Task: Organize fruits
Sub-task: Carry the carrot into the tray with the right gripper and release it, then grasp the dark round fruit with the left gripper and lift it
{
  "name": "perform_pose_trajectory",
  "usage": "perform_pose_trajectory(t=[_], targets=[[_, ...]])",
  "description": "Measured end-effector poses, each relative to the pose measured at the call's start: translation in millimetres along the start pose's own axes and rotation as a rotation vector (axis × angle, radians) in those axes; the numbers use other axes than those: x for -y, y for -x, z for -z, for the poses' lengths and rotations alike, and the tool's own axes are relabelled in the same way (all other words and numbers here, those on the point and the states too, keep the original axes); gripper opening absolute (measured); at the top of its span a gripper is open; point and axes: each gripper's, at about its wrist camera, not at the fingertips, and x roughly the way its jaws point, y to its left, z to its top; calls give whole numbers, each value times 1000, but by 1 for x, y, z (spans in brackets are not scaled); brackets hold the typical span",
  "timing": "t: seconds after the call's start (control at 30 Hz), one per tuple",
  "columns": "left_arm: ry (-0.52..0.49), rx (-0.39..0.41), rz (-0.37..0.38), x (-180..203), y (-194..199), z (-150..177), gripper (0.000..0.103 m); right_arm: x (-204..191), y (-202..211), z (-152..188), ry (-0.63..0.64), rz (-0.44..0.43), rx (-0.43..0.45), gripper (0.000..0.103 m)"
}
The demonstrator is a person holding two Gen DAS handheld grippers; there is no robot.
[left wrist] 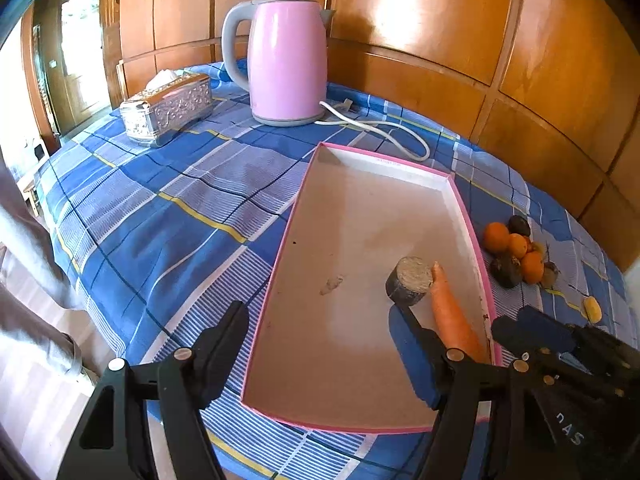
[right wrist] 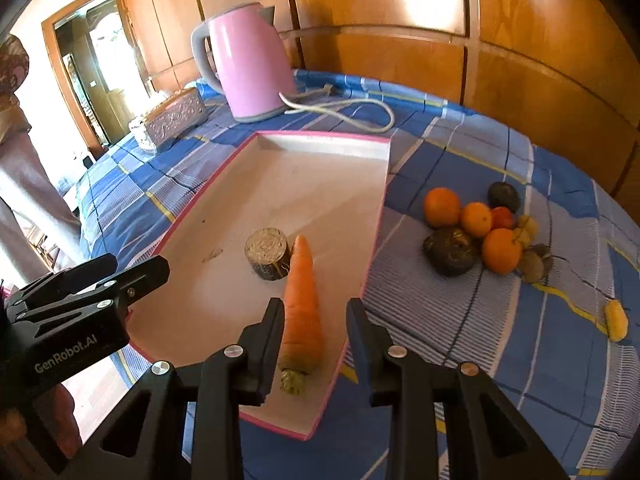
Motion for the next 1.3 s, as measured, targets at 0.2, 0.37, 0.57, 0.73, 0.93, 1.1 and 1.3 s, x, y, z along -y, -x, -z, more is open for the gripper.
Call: perform_pose_trajectory(t=[0.2, 0.37, 0.57, 0.73, 0.93, 1.1, 1.3], targets=[[-19, 12, 16, 7, 5, 0, 74, 1, 15, 3, 25, 83, 79, 32], [-35, 29, 27, 15, 9, 1, 75, 14, 25, 6, -1, 94, 99, 32], [-77, 44, 36, 28, 12, 3, 78, 30, 29, 14, -26, 120, 83, 33], [-135, 58, 80, 43, 12, 7, 87, 50, 34, 25, -84, 157, 84, 38], [-200, 44, 159, 66, 14, 9, 91, 96, 46, 41, -184, 222, 87, 56], [-202, 8, 203, 79, 10, 7, 91, 146, 56, 57, -305, 271, 77, 57], [-237, -29, 249, 99, 4, 6, 91, 188, 65, 71, -399, 339, 65, 57]])
